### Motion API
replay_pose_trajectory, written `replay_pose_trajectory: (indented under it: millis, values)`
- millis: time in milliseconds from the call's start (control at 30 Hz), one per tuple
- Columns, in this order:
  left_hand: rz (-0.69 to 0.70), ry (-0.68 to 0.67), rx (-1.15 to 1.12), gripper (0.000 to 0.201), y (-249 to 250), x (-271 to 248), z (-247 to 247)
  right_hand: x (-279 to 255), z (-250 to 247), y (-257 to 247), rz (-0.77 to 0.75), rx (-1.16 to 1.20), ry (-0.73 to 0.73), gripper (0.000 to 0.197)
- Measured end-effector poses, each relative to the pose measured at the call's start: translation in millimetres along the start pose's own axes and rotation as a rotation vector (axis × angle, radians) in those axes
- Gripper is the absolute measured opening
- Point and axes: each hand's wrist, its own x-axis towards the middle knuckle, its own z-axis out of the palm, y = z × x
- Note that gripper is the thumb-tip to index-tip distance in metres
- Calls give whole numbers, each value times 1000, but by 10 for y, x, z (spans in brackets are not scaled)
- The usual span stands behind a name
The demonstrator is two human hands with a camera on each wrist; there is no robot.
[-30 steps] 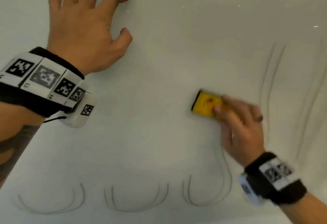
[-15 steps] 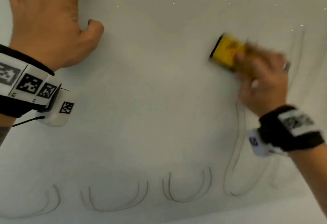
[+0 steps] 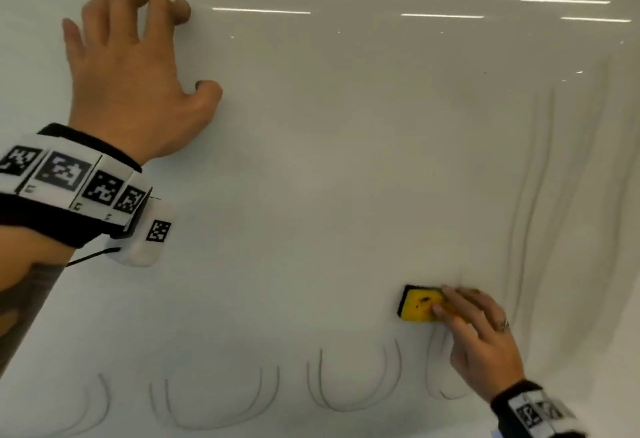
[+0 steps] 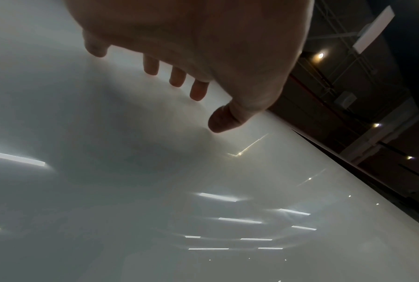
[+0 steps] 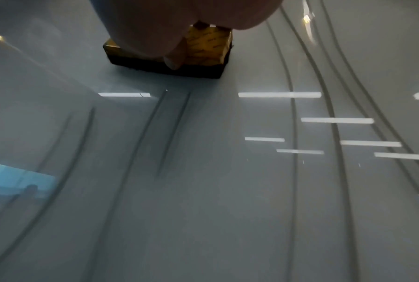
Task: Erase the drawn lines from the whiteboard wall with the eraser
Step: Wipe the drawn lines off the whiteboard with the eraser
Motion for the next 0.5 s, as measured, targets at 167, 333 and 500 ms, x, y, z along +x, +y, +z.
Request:
replay_pose_trajectory:
  millis: [167,333,500]
  values:
    - [-23,43,-152,68,-112,77,218,1222,-456,505,1,-3,167,48]
    - [-22,60,-173,72,-260,144,418,2245,-817,813,53,-22,269,34]
    - [-23,66,-225,70,-226,115,409,2832,-1024,788,116,-11,278,36]
